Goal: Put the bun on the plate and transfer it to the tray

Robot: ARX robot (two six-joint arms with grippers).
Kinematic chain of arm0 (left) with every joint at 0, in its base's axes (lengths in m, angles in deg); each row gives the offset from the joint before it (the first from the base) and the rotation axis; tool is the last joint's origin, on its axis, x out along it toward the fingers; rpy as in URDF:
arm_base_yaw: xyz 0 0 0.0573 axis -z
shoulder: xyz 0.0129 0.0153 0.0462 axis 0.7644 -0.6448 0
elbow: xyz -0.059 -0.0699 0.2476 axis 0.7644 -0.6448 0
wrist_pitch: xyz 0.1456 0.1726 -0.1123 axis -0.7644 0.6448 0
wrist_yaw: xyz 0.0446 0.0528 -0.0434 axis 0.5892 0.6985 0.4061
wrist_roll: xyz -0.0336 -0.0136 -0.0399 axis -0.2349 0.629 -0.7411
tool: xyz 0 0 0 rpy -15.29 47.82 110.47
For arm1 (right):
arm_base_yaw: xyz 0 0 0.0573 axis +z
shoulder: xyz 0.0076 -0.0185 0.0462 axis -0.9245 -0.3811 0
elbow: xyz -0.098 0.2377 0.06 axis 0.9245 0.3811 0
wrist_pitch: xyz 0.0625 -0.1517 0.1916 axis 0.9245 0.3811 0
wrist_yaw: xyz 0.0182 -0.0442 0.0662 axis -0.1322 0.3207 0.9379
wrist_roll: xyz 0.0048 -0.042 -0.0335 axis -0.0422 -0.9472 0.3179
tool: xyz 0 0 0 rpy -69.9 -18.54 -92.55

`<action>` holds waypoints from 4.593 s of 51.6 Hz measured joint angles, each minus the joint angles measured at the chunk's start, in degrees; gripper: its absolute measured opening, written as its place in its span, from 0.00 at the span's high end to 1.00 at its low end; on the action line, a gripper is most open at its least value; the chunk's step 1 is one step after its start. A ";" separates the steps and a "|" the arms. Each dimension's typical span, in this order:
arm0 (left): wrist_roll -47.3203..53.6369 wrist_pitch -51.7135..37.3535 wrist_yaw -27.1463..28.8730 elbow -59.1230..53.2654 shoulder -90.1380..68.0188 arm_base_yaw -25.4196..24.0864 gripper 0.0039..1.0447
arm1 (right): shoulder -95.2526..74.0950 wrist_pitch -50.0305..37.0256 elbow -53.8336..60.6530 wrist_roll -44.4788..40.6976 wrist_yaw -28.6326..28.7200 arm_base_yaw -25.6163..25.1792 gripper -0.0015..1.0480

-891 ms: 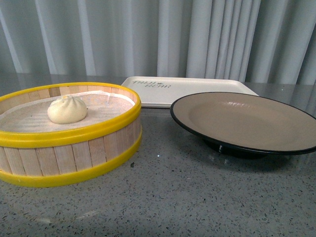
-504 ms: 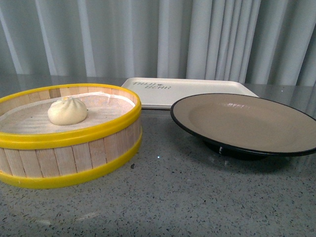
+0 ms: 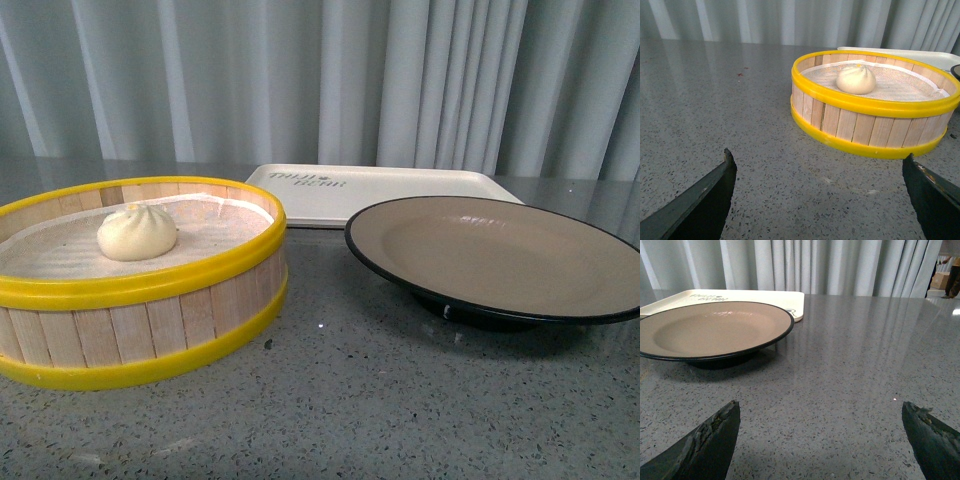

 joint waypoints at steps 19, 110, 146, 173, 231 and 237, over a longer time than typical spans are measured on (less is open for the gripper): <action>-4.90 -6.60 11.04 4.63 -14.14 1.18 0.06 | 0.00 0.00 0.00 0.00 0.00 0.00 0.08; 15.12 1.33 -12.94 62.27 -89.77 7.98 0.06 | 0.00 0.00 0.00 0.00 0.00 0.00 0.08; 14.64 2.80 -12.66 62.47 -92.91 6.78 0.06 | 0.00 0.00 0.00 0.00 0.00 0.00 0.08; 12.44 0.59 -14.88 62.55 -92.98 7.61 0.60 | 0.00 0.00 0.00 0.00 0.00 0.00 0.08; 14.10 -5.86 -10.23 75.76 -103.06 36.39 0.95 | 0.00 0.00 0.00 0.00 0.00 0.00 0.08; 14.64 -4.44 -7.80 77.70 -105.07 37.03 0.95 | 0.00 0.00 0.00 0.00 0.02 0.00 0.08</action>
